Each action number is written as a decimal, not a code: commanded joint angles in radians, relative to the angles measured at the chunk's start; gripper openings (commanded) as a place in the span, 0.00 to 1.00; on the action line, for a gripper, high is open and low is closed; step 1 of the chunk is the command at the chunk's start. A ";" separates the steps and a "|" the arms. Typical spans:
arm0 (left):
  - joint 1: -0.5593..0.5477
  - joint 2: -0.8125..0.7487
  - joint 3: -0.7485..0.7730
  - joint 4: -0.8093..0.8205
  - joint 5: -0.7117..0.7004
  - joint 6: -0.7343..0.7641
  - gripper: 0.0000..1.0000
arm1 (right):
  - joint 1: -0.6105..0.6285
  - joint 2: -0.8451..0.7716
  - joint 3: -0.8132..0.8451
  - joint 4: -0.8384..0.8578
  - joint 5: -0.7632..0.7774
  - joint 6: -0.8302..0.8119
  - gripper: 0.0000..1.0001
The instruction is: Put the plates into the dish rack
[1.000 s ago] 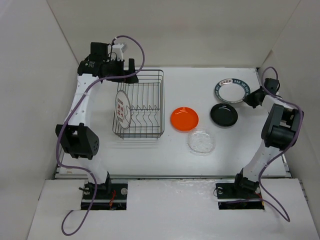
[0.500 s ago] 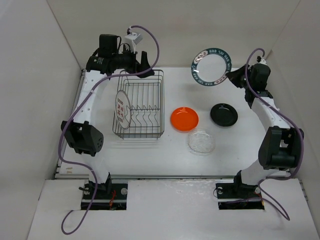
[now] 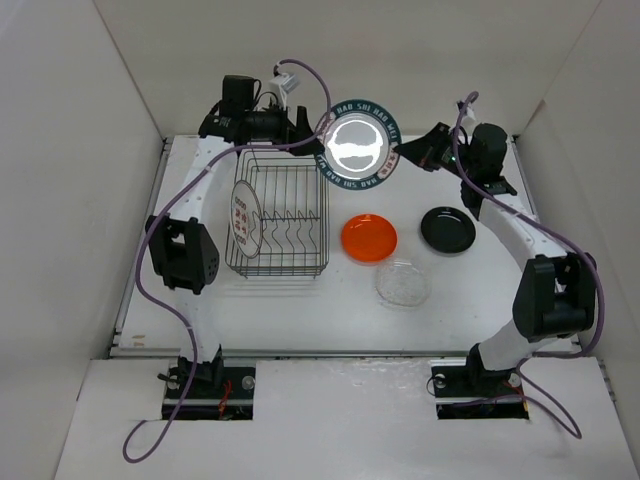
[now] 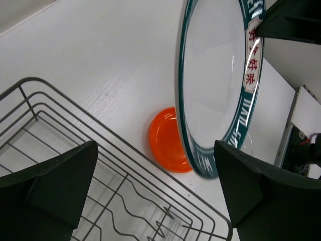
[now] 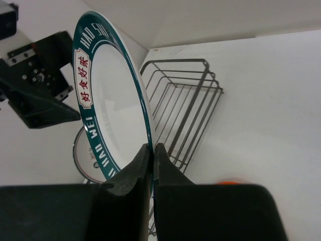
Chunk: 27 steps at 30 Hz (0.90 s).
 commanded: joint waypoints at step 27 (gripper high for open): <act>-0.021 -0.478 -0.115 -0.206 -0.708 -0.047 0.00 | 0.128 -0.054 0.086 -0.142 0.176 -0.054 1.00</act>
